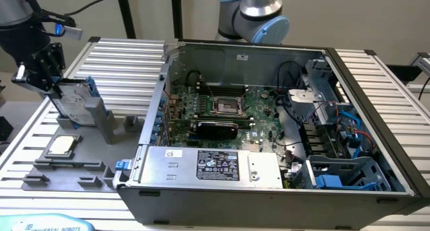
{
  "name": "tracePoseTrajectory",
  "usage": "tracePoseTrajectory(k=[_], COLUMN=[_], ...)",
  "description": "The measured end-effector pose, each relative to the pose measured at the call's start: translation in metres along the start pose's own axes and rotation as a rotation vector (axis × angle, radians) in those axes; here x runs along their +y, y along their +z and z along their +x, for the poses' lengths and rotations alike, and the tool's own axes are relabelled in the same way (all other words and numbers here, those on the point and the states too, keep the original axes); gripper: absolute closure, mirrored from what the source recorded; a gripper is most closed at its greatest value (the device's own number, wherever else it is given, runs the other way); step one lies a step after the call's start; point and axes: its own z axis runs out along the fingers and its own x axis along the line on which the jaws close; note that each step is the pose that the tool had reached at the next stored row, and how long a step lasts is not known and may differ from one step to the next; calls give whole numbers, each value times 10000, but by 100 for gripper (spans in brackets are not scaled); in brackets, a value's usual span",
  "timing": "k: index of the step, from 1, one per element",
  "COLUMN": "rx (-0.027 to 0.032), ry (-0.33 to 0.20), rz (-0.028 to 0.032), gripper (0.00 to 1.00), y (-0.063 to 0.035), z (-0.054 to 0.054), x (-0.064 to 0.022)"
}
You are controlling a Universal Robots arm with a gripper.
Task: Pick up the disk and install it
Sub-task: 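Pick up the disk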
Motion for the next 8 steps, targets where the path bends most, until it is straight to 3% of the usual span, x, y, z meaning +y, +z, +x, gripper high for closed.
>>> tracePoseTrajectory(k=[8], rx=[-2], ry=[-1], rz=[1], gripper=[67], y=[0], z=[11], x=[0])
